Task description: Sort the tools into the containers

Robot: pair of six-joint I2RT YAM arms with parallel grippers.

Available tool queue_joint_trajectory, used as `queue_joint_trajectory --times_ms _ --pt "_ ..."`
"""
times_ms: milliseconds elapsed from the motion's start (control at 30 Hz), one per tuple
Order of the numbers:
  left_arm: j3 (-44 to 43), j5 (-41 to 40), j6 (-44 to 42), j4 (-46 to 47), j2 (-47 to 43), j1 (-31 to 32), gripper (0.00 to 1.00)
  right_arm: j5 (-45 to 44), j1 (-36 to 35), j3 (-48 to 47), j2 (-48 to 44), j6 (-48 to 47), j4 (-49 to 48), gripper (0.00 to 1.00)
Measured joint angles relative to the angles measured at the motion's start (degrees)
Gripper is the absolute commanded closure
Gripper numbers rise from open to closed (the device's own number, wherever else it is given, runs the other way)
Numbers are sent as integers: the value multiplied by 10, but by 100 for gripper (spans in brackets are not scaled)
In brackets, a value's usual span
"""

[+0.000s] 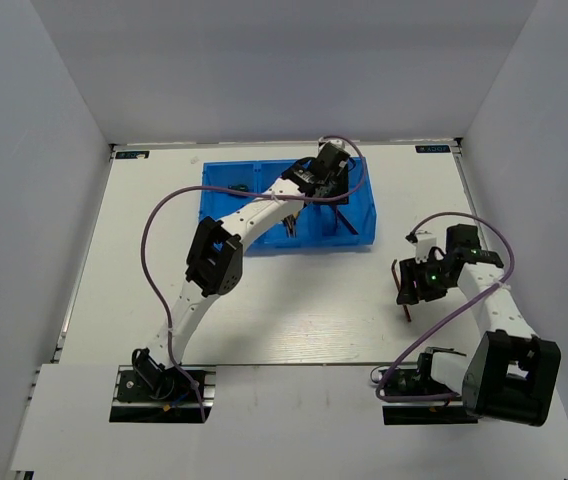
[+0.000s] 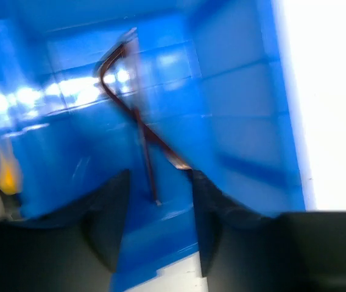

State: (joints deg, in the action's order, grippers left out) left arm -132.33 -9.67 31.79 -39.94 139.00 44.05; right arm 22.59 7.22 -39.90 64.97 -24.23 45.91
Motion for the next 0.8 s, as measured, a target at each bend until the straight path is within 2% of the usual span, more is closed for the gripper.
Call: queue_joint_trajectory --times_ms 100,400,500,600,667,700,733,800 --pt "-5 9 -3 13 0 2 36 -7 -2 0 21 2 -17 43" --pt "9 31 -3 28 -20 4 35 -38 -33 7 88 18 -79 46" --pt "82 22 -7 32 -89 5 35 -60 -50 7 123 27 -106 49" --pt "195 1 -11 37 -209 7 32 -89 -64 -1 145 37 -127 55" --pt "307 -15 -11 65 -322 8 28 -112 -81 -6 154 43 -135 65" --pt "354 -21 -9 72 -371 8 28 -123 -87 -8 157 45 -140 72" --pt "403 -30 -5 75 -426 9 27 -134 -92 -9 158 46 -146 84" --pt "491 -45 9 83 -524 12 27 -153 -100 -8 159 51 -155 98"
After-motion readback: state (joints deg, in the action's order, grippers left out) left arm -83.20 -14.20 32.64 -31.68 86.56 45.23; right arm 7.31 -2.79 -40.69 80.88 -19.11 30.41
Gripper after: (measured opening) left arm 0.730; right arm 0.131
